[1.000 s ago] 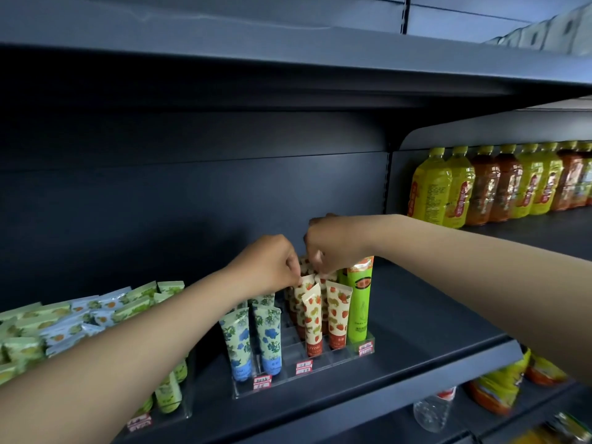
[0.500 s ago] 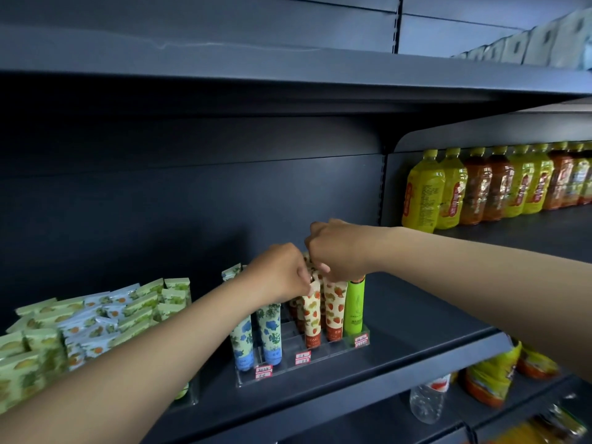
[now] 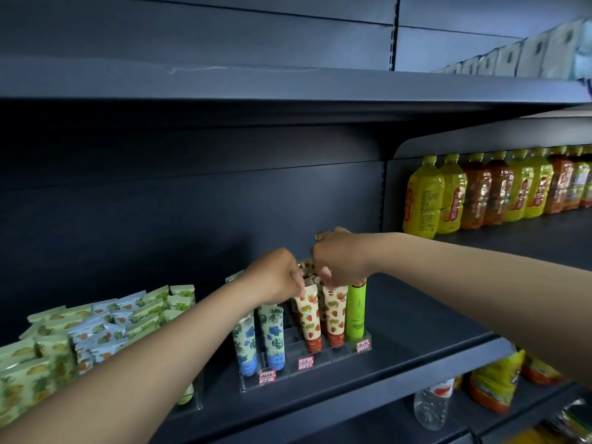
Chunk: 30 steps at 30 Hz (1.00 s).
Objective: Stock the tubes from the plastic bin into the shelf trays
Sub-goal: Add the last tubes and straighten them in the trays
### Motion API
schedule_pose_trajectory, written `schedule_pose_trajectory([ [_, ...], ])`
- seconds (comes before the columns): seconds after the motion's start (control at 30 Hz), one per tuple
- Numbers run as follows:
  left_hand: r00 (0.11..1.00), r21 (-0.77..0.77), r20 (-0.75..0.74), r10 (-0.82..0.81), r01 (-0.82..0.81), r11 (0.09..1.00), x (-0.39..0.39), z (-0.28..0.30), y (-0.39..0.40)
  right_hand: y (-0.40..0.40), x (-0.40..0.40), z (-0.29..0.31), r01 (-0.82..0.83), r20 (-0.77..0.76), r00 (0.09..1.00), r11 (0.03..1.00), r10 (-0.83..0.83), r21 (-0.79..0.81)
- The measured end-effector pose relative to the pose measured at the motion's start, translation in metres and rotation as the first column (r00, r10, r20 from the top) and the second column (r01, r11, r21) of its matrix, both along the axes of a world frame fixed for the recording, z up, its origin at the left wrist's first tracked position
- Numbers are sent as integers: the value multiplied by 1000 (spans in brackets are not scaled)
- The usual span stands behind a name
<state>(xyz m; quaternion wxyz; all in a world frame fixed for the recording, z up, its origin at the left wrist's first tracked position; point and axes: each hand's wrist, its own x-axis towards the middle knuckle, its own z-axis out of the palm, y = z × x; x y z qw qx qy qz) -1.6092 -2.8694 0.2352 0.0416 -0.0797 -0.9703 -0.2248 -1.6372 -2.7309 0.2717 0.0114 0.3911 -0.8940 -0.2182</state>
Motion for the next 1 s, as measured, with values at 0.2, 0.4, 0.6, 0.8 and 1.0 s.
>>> schedule_pose_trajectory([
  [0.2,998,34,1,-68,68,997,-3,-2,2,5,-1,4,-5,48,999,1000,4,8],
  [0.4,995,63,-2,-96,96,993,-5,-2,1,6,-2,2,9,53,999,997,-5,-78],
  [0.6,995,67,35,-89,86,994,-3,2,0,8,1,0,20,56,998,997,-16,-76],
  [0.8,996,74,18,-84,82,994,-2,2,2,8,1,-1,15,64,998,995,-8,-99],
  [1.0,995,68,-1,-101,101,993,-2,2,1,7,0,0,28,67,998,994,-21,-108],
])
